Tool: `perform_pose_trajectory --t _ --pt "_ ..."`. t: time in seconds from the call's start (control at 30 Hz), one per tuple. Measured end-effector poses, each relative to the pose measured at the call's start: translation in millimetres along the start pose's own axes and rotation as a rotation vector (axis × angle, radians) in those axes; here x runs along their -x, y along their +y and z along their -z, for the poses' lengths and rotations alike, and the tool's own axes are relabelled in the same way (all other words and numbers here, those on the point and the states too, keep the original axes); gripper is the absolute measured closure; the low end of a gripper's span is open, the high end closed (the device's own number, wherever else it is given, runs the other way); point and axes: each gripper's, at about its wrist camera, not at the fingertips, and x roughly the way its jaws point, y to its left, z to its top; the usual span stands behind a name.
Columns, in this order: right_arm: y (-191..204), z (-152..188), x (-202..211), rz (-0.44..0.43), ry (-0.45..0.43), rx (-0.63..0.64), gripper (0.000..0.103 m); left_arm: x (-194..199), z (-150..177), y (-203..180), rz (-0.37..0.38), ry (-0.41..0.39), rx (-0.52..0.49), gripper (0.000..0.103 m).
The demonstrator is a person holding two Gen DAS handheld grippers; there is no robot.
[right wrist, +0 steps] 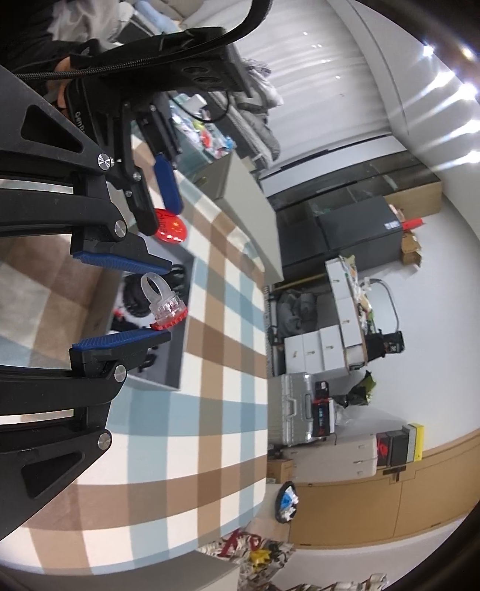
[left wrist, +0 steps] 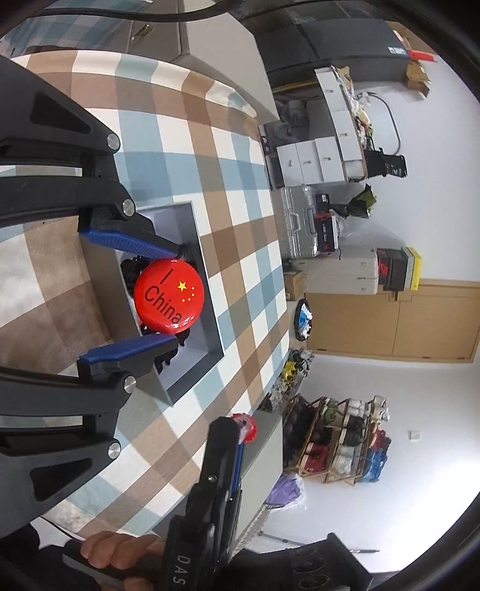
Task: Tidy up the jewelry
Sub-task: 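Carry the red badge and clear ring over the grey box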
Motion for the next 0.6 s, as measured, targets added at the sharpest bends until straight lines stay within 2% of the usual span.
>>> perform_pose_trajectory --t 0.13,0.43,0.6 --pt "-7 3 -13 -0.025 -0.002 -0.054 0.074 -3 2 6 -0.003 0.001 0.013 0.067" --pt "-16 8 -19 -0.012 0.014 -0.078 0.074 -9 4 12 -0.019 0.005 0.037 0.067" --pt "-19 9 -15 -0.008 -0.025 -0.105 0.074 -12 6 16 -0.02 0.011 0.053 0.067"
